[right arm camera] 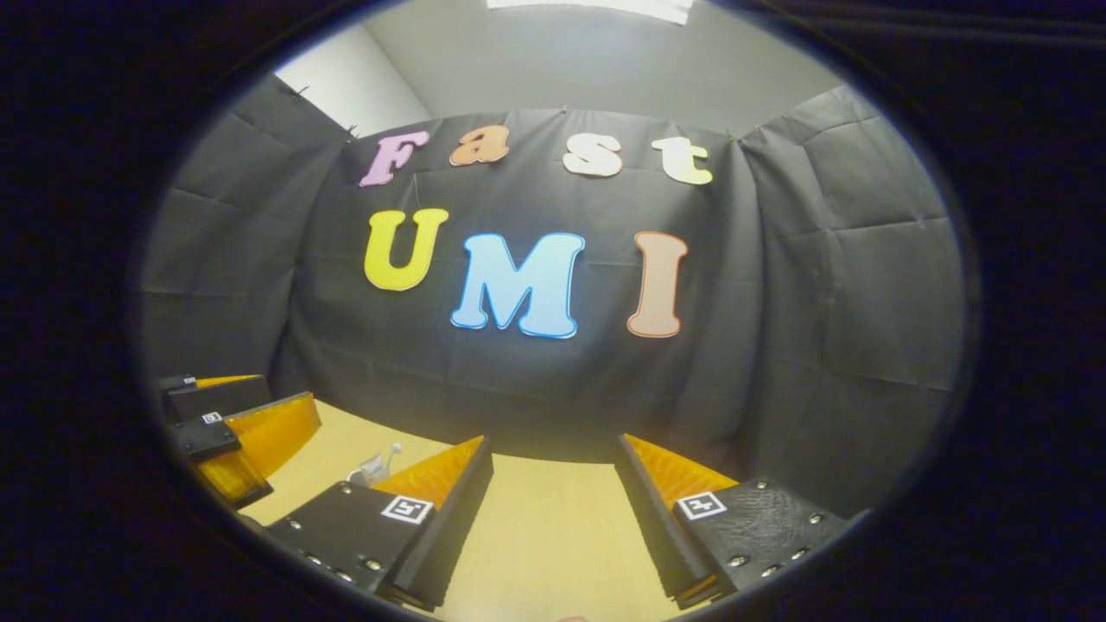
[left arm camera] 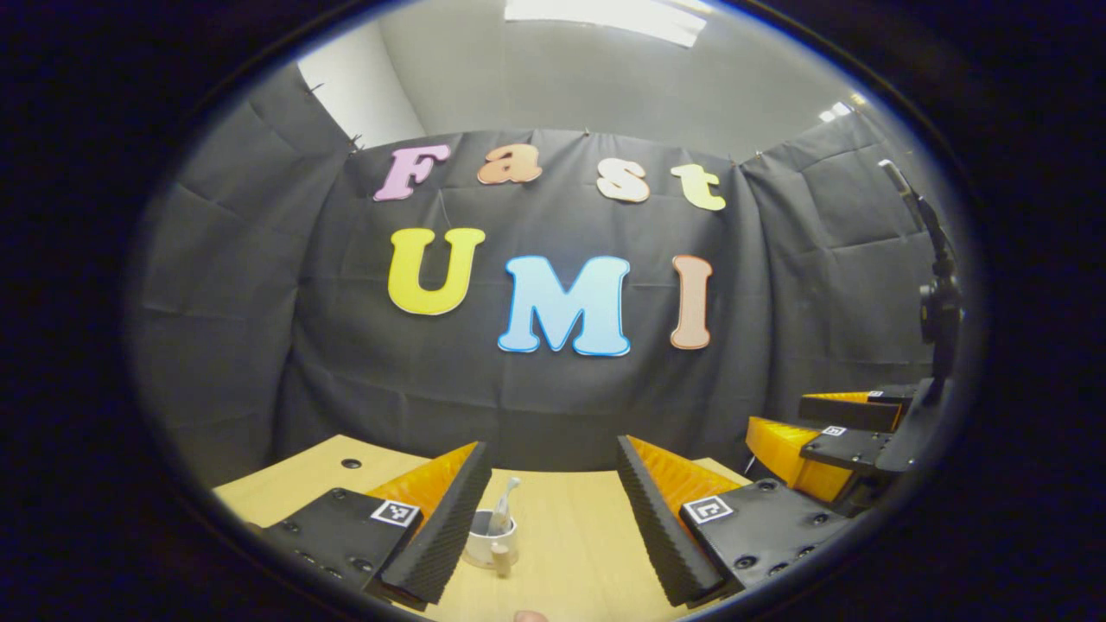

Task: Put the toothbrush and toothpaste on the desktop into the cup, then pick up the cup and place it on the coaster on the desktop.

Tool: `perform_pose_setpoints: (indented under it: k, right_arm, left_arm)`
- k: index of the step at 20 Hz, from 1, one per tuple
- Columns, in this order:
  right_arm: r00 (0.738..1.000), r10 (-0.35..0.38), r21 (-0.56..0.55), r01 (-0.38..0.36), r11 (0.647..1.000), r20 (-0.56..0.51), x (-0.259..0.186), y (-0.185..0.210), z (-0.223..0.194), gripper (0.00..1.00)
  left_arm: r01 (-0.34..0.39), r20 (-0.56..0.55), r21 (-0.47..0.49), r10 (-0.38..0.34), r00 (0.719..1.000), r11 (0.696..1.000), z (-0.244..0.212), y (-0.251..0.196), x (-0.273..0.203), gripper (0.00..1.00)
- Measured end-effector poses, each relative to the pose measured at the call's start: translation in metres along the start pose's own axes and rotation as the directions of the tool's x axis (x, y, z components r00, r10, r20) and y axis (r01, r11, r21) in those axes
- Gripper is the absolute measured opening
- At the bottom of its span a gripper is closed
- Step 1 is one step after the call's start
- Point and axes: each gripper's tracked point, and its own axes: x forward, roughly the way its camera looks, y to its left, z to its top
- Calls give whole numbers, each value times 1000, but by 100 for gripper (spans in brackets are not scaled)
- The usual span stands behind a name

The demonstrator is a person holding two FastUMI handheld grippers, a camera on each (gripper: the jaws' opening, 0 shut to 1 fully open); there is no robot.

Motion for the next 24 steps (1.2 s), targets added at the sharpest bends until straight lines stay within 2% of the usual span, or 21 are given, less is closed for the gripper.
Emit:
perform_pose_setpoints:
  k: [5, 10, 15, 24]
  right_arm:
    - [1000, 22, -4, -22, 1000, -2, -1, 3, 1, 87]
    - [1000, -2, -2, 3, 1000, 13, 2, 11, 10, 87]
    - [1000, 18, -5, -18, 1000, 10, 6, 30, 9, 87]
    - [1000, -23, 6, 23, 1000, 1, 14, 37, 10, 87]
  left_arm:
    - [-21, -4, 8, 21, 1000, 1000, 1, 7, 3, 96]
    - [-18, -14, 18, 18, 1000, 1000, 0, 20, 6, 96]
    - [5, -26, 30, -4, 1000, 1000, -3, 30, 16, 96]
    - [46, -48, 41, -44, 998, 998, -9, 39, 28, 95]
